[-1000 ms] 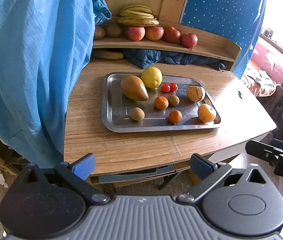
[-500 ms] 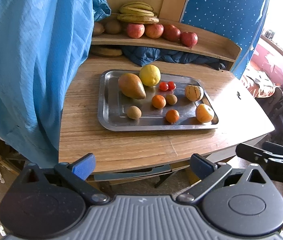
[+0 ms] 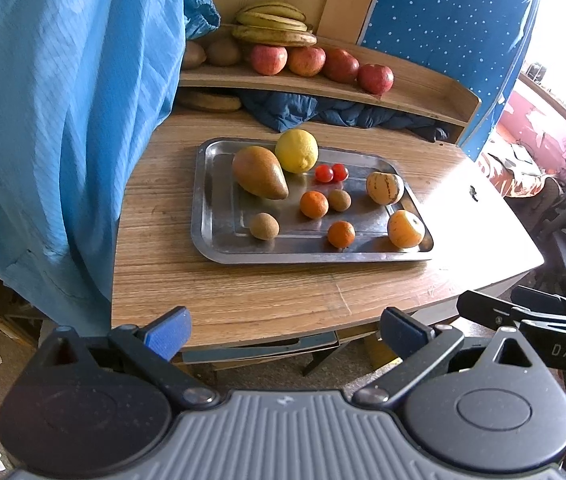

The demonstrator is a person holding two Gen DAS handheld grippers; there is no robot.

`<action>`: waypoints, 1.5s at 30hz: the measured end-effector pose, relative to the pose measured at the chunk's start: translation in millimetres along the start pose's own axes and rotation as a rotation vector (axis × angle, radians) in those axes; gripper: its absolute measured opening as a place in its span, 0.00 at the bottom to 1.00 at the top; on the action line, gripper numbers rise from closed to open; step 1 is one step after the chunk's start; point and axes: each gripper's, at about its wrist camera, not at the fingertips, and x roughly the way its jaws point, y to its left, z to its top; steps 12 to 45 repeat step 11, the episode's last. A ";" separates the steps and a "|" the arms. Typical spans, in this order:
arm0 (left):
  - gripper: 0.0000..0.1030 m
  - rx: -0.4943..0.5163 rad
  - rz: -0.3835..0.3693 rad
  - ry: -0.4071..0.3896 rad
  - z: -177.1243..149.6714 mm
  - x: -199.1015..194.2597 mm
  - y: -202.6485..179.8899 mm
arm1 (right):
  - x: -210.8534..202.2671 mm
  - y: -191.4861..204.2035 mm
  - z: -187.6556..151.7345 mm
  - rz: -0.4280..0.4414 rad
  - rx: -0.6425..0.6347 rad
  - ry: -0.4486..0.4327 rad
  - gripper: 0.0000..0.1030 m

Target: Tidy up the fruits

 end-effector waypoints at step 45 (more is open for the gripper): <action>0.99 -0.013 0.007 0.018 4.2 8.0 2.1 | 10.6 1.4 2.3 0.002 0.002 0.018 0.99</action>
